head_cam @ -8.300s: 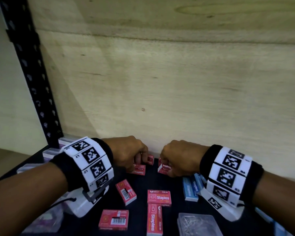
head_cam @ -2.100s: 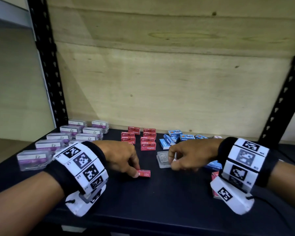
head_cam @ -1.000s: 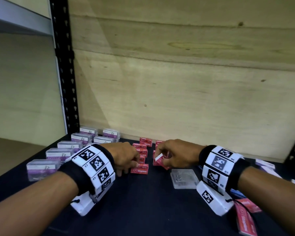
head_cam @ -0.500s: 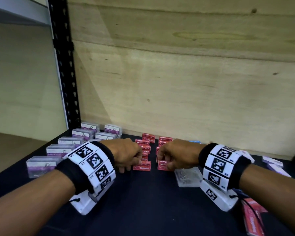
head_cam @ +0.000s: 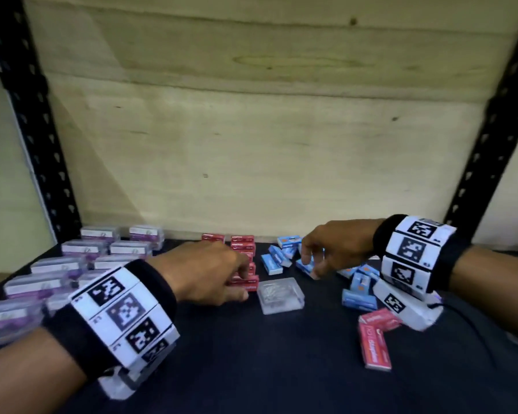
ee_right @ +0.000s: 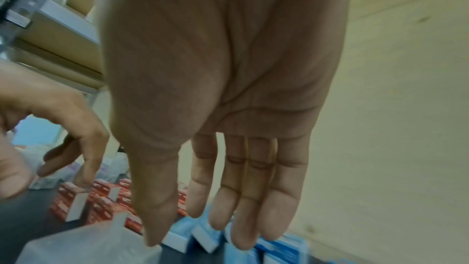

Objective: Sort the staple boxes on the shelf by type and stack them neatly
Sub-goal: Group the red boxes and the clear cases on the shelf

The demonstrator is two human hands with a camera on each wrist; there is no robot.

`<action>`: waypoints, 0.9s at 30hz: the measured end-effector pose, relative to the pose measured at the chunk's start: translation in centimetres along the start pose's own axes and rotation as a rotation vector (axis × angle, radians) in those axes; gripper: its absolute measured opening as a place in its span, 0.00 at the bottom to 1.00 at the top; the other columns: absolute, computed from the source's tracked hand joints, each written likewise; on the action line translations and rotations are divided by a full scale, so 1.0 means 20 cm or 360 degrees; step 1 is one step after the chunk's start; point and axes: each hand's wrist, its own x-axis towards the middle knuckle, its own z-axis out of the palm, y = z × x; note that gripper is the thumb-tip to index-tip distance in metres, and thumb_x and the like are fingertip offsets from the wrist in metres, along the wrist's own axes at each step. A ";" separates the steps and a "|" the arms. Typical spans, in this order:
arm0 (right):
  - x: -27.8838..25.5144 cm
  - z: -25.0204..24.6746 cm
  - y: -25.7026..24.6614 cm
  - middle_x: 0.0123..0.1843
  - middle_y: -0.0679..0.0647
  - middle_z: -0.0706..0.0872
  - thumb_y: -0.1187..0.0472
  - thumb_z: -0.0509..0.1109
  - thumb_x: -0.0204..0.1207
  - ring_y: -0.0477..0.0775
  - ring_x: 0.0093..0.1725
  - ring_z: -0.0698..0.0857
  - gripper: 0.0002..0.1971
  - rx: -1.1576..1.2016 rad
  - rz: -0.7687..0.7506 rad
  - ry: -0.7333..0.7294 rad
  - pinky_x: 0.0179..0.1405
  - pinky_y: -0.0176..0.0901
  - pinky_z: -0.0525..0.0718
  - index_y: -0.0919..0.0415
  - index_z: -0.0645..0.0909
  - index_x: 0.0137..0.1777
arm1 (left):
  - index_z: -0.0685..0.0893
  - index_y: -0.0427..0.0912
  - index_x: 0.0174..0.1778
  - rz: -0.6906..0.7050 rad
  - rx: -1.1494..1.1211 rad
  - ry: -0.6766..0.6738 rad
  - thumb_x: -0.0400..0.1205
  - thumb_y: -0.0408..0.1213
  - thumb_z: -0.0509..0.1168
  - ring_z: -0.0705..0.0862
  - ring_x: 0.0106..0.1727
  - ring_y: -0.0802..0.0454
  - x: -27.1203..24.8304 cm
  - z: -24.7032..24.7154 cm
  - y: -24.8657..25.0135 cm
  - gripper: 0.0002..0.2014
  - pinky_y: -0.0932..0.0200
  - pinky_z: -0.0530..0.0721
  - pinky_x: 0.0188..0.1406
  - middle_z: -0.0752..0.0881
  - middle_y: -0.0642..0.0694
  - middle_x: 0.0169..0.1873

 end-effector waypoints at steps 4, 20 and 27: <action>-0.15 0.04 0.16 0.48 0.43 0.82 0.51 0.74 0.79 0.49 0.48 0.80 0.15 0.0053 0.0150 0.0004 0.50 0.40 0.75 0.51 0.83 0.63 | 0.77 0.55 0.66 0.0110 0.0006 -0.0046 0.77 0.62 0.67 0.82 0.62 0.46 0.13 0.02 0.12 0.25 0.52 0.81 0.55 0.84 0.50 0.63; -0.59 0.23 0.64 0.56 0.47 0.85 0.49 0.75 0.76 0.49 0.50 0.84 0.17 -0.0017 0.0708 -0.0121 0.55 0.43 0.82 0.51 0.83 0.63 | 0.76 0.57 0.67 0.0105 0.0149 -0.0127 0.72 0.64 0.71 0.82 0.58 0.49 0.29 0.03 0.27 0.30 0.52 0.82 0.56 0.82 0.52 0.59; -0.73 0.33 0.76 0.58 0.58 0.86 0.48 0.79 0.72 0.51 0.48 0.78 0.29 -0.0062 0.1024 -0.0372 0.41 0.40 0.74 0.65 0.80 0.68 | 0.77 0.59 0.64 0.0146 0.0107 -0.0132 0.71 0.63 0.72 0.82 0.55 0.52 0.30 -0.01 0.34 0.27 0.56 0.79 0.50 0.83 0.56 0.55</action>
